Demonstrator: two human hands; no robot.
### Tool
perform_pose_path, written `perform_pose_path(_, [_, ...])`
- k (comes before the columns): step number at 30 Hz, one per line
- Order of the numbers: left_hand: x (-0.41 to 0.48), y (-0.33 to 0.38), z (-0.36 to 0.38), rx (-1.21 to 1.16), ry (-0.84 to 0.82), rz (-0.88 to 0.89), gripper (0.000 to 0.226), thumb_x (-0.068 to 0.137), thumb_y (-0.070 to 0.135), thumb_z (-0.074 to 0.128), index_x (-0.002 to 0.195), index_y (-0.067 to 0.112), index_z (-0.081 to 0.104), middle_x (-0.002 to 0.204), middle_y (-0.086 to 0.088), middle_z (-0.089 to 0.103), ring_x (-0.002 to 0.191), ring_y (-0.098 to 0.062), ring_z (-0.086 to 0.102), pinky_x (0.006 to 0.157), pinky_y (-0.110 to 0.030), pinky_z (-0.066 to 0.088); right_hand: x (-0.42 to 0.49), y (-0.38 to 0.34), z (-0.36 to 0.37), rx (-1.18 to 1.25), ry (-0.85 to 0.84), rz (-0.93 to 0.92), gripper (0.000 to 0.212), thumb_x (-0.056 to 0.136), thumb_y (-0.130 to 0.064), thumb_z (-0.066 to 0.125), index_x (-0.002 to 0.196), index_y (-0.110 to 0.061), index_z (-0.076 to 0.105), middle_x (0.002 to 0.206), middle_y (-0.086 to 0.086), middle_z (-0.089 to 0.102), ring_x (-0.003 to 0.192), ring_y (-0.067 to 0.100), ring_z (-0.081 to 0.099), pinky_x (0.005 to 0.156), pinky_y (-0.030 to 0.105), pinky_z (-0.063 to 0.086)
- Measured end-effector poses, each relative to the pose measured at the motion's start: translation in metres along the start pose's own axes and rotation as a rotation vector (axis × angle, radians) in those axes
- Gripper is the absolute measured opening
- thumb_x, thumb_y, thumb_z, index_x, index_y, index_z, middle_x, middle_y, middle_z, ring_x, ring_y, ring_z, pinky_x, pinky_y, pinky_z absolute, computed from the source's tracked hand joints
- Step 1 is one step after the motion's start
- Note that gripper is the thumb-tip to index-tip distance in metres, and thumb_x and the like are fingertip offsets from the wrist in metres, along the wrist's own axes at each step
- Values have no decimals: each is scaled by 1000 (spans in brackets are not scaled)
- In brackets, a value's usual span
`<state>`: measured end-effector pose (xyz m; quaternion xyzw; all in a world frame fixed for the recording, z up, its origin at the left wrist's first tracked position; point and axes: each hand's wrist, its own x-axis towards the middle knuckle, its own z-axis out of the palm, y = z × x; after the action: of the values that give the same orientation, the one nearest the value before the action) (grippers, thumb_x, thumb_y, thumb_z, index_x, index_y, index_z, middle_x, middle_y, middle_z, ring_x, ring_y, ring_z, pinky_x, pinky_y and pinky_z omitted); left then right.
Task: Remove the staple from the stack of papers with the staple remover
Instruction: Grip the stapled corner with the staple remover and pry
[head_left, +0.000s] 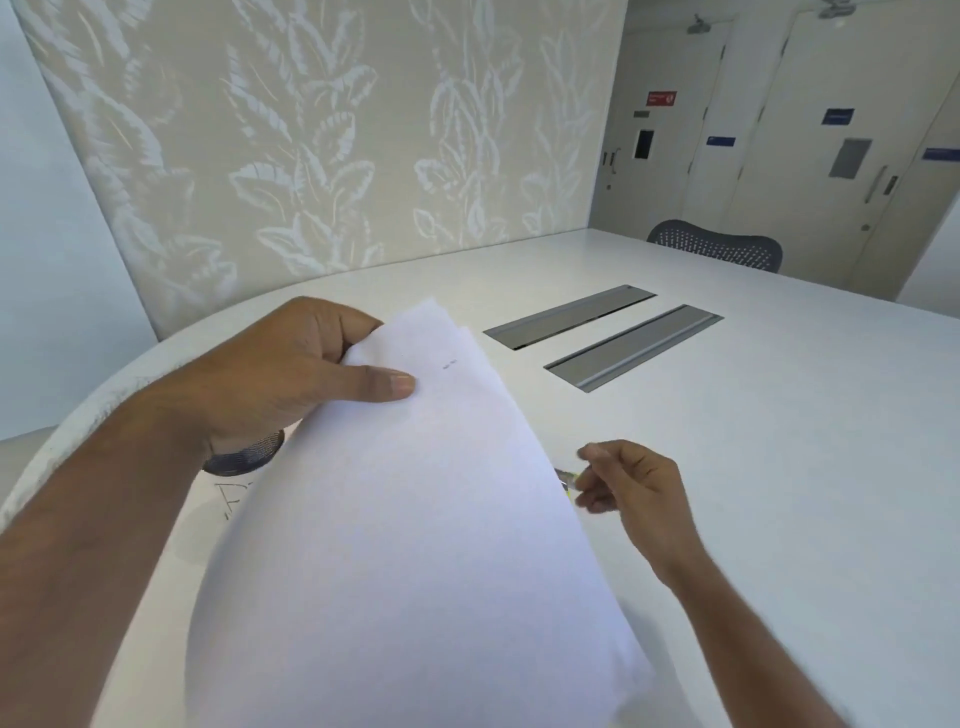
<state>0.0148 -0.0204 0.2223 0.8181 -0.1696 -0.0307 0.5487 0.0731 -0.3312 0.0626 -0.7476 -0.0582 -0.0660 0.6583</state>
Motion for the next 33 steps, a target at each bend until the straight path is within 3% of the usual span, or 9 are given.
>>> perform_pose_path(2, [5, -18, 0, -39, -4, -97, 7, 79, 9, 77, 76, 15, 82, 63, -6, 78, 44, -12, 71, 42, -16, 53, 14, 38, -1, -310, 179, -1, 4, 88, -17, 70, 90, -14, 72, 74, -5, 70, 65, 1, 64, 70, 27, 48])
perform_pose_path(5, [10, -41, 1, 26, 20, -212, 31, 68, 24, 87, 94, 8, 80, 97, -22, 80, 91, -45, 76, 81, -57, 62, 37, 74, 3, -681, 156, -81, 25, 86, -24, 72, 109, -16, 67, 103, -2, 66, 100, 14, 60, 86, 26, 42])
perform_pose_path(7, [13, -52, 6, 68, 47, -255, 34, 68, 29, 83, 94, 8, 79, 97, -22, 80, 96, -48, 73, 87, -65, 56, 54, 84, 11, -871, 78, -63, 41, 86, -35, 70, 121, -17, 62, 119, 1, 61, 114, 22, 54, 95, 33, 39])
perform_pose_path(11, [17, -69, 14, 142, 37, -298, 30, 71, 31, 80, 90, 8, 78, 95, -21, 79, 86, -40, 77, 82, -56, 59, 80, 92, 32, -1042, -128, -20, 58, 84, -53, 64, 130, -18, 56, 125, 1, 55, 118, 23, 49, 96, 36, 34])
perform_pose_path(19, [24, -85, 16, 229, 36, -312, 10, 89, 19, 77, 79, 20, 77, 80, -5, 80, 67, -16, 73, 65, -33, 55, 84, 102, 48, -1104, -113, -136, 25, 94, -35, 55, 110, -18, 65, 107, 2, 59, 104, 24, 55, 90, 38, 37])
perform_pose_path(21, [24, -86, 17, 244, 32, -309, 10, 89, 20, 77, 80, 17, 76, 81, -8, 78, 68, -19, 72, 66, -34, 54, 76, 94, 47, -980, -101, -156, 20, 96, -31, 56, 107, -17, 65, 104, 0, 59, 100, 21, 55, 88, 35, 39])
perform_pose_path(25, [23, -82, 17, 243, 43, -289, 7, 89, 20, 77, 86, 14, 77, 90, -13, 79, 81, -36, 75, 77, -49, 60, 41, 49, 49, -275, -85, -94, 8, 95, -25, 60, 100, -20, 64, 93, -4, 65, 83, 8, 60, 71, 17, 41])
perform_pose_path(29, [19, -70, 20, 220, 27, -253, 20, 80, 34, 79, 88, 15, 77, 91, -13, 80, 84, -37, 75, 82, -57, 58, -1, 1, 48, 301, -210, -114, 22, 94, -23, 52, 97, -7, 66, 79, 8, 68, 64, 23, 56, 62, 23, 45])
perform_pose_path(33, [14, -61, 21, 165, 52, -209, 32, 70, 40, 75, 87, 13, 78, 92, -20, 78, 86, -44, 73, 81, -59, 59, -25, -26, 53, 561, -323, -65, 25, 93, -16, 45, 95, -4, 67, 76, 14, 64, 57, 24, 50, 56, 26, 43])
